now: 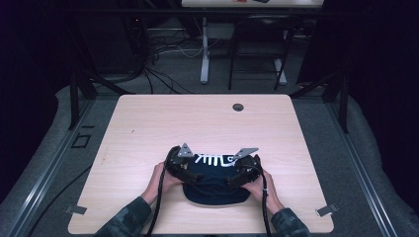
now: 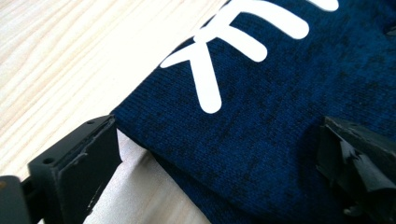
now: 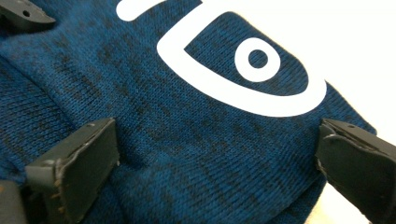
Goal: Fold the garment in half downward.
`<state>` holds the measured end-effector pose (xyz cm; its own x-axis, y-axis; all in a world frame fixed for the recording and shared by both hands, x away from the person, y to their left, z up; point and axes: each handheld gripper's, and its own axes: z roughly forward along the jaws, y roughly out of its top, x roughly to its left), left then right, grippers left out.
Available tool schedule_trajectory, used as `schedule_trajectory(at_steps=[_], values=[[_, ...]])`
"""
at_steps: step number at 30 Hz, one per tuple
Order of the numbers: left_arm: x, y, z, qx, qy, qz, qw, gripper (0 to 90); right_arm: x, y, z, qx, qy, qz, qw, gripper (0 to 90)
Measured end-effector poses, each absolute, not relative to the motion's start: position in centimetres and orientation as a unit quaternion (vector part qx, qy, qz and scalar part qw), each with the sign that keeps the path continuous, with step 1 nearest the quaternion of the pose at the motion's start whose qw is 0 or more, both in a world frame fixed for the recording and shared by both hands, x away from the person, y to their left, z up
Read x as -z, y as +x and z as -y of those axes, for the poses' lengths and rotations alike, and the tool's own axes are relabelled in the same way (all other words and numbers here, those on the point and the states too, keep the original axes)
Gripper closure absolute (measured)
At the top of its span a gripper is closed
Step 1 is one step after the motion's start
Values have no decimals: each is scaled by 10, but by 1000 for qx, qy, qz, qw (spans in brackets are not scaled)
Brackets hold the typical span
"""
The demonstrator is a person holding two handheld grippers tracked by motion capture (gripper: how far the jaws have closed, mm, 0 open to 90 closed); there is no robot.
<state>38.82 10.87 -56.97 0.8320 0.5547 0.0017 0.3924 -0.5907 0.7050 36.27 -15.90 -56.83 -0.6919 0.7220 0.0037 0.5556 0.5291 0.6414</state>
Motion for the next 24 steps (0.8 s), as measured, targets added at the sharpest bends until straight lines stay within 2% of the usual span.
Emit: schedule_trajectory(at_steps=[7, 10, 16, 24], values=[[553, 378, -128, -132, 864, -281, 397, 3, 545, 351, 181, -370, 375, -839, 140, 0], [553, 371, -140, -148, 855, -294, 401, 4, 536, 342, 206, -385, 389, -824, 146, 0], [556, 368, -157, -153, 852, -312, 392, 3, 541, 333, 234, -372, 419, -814, 152, 0], [568, 370, -169, -145, 856, -331, 370, 3, 553, 336, 240, -345, 430, -822, 145, 0]])
